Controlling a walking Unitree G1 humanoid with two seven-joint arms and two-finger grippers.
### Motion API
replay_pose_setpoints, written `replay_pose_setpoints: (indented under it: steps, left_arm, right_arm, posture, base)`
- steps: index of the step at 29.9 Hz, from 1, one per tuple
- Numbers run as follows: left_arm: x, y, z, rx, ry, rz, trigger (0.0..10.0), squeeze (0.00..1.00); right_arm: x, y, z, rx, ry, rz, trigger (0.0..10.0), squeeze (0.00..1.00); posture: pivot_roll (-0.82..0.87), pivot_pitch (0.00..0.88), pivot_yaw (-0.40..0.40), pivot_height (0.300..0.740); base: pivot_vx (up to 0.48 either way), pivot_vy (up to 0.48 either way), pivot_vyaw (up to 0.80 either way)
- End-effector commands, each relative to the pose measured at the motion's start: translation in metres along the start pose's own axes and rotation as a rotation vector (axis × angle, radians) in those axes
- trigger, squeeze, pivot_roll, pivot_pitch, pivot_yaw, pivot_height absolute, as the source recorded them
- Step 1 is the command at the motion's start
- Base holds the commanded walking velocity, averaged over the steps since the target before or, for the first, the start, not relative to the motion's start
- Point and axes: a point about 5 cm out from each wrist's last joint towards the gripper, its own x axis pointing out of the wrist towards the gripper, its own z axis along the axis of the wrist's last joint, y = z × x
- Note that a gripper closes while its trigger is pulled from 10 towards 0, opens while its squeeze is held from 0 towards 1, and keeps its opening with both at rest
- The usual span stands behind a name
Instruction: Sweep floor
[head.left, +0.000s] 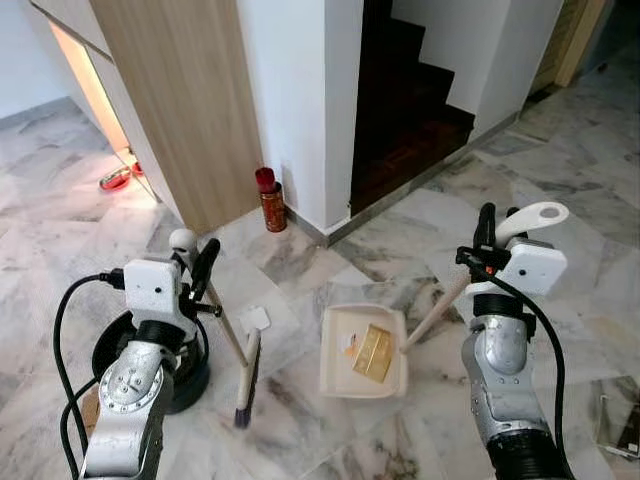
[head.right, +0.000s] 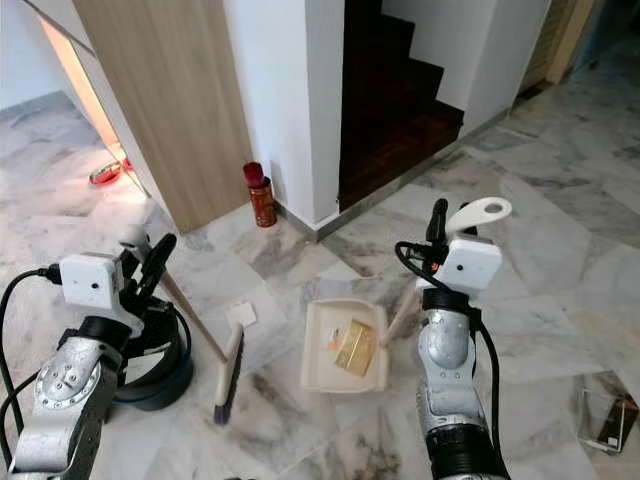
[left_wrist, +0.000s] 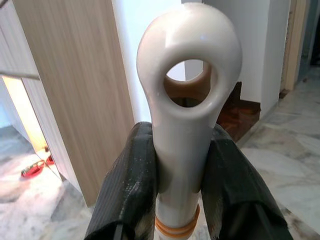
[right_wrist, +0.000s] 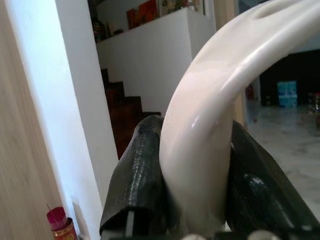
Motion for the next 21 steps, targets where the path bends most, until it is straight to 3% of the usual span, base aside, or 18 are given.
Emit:
replay_pose_setpoints:
  steps: [1,7,21]
  left_arm:
    - [0.003,0.0,0.01,0.023,-0.066,0.011,10.0,0.0]
    - [-0.007,-0.005,0.006,0.021,-0.049,0.019,10.0,0.0]
    - [-0.014,-0.006,0.003,-0.01,-0.031,0.039,10.0,0.0]
  right_arm:
    - [0.002,0.004,0.016,0.03,-0.059,0.004,10.0,0.0]
    - [-0.006,0.015,0.022,0.061,-0.027,0.067,10.0,0.0]
    - [-0.007,0.024,0.032,0.099,0.012,0.086,10.0,0.0]
  posture:
    - [0.06,0.0,0.043,0.74]
    - [0.05,0.0,0.04,0.74]
    - [0.07,0.0,0.032,0.74]
  base:
    - [0.0,0.0,0.0]
    - [0.0,0.0,0.16]
    - [0.0,0.0,0.8]
